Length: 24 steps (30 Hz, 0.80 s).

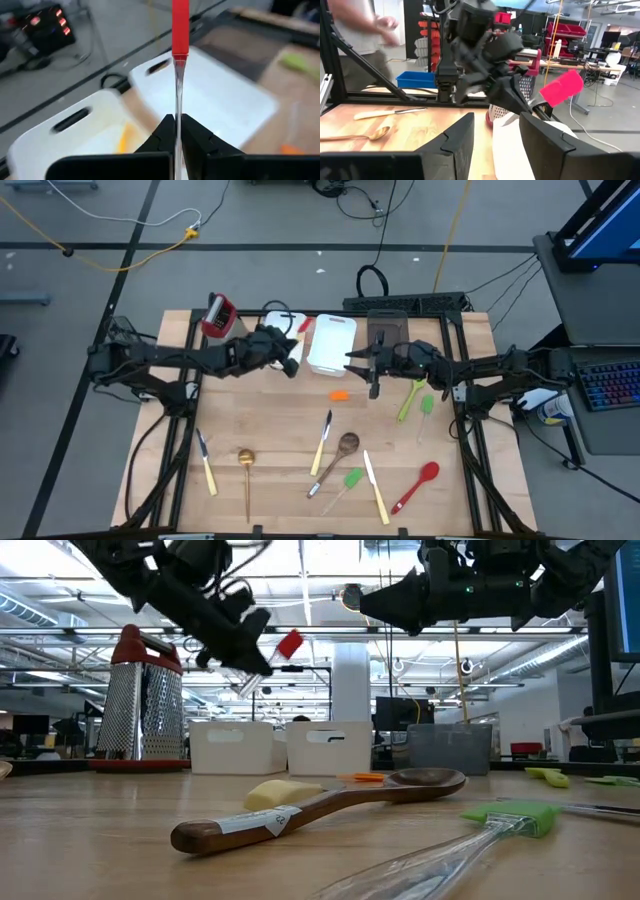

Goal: Pick & Place Kitchen Items
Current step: Put the red spatula into the left white bin

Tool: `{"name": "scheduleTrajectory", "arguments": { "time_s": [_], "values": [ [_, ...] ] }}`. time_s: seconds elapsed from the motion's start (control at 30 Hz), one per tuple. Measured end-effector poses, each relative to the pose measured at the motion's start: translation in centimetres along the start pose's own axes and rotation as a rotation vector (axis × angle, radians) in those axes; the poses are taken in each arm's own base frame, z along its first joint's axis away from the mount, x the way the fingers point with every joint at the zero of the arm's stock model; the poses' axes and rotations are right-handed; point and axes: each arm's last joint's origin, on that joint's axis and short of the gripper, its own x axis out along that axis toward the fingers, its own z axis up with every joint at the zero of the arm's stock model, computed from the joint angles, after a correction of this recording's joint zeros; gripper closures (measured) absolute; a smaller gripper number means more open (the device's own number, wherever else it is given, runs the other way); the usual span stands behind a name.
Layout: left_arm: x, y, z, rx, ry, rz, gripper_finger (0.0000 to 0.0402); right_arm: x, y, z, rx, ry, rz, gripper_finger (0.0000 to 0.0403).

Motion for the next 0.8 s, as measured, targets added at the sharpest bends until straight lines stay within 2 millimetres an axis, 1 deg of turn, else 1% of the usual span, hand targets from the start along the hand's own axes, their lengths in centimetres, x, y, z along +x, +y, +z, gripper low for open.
{"name": "scheduleTrajectory", "arguments": {
  "time_s": [0.13, 0.3, 0.4, 0.5, 0.6, 0.73, 0.8],
  "values": [
    [0.7, 1.9, -0.6, -0.013, 0.076, 0.08, 0.0396, 0.0, 0.0, -0.3, 0.023, 0.03, 0.002, 0.025],
    [1.3, 3.5, -0.8, -0.056, 0.115, 0.138, 0.0392, 0.0, 0.0, -0.6, 0.024, 0.06, 0.004, 0.025],
    [1.7, 3.9, -1.2, -0.06, 0.135, 0.155, 0.0397, 0.0, 0.0, -0.6, 0.024, 0.058, 0.004, 0.025],
    [2.2, 4.1, -1.1, -0.073, 0.126, 0.146, 0.0389, 0.0, 0.1, -0.6, 0.024, 0.059, 0.004, 0.025],
    [2.9, 4.2, -2.4, -0.074, 0.205, 0.144, 0.0388, 0.0, 0.1, -0.6, 0.025, 0.063, 0.008, 0.025],
    [4.0, 4.1, -3.6, -0.084, 0.266, 0.142, 0.0396, 0.0, 0.1, -0.6, 0.028, 0.065, 0.008, 0.025],
    [4.5, 4.2, -4.2, -0.113, 0.285, 0.155, 0.0389, 0.0, 0.1, -0.6, 0.042, 0.065, 0.008, 0.025]
  ]
}}
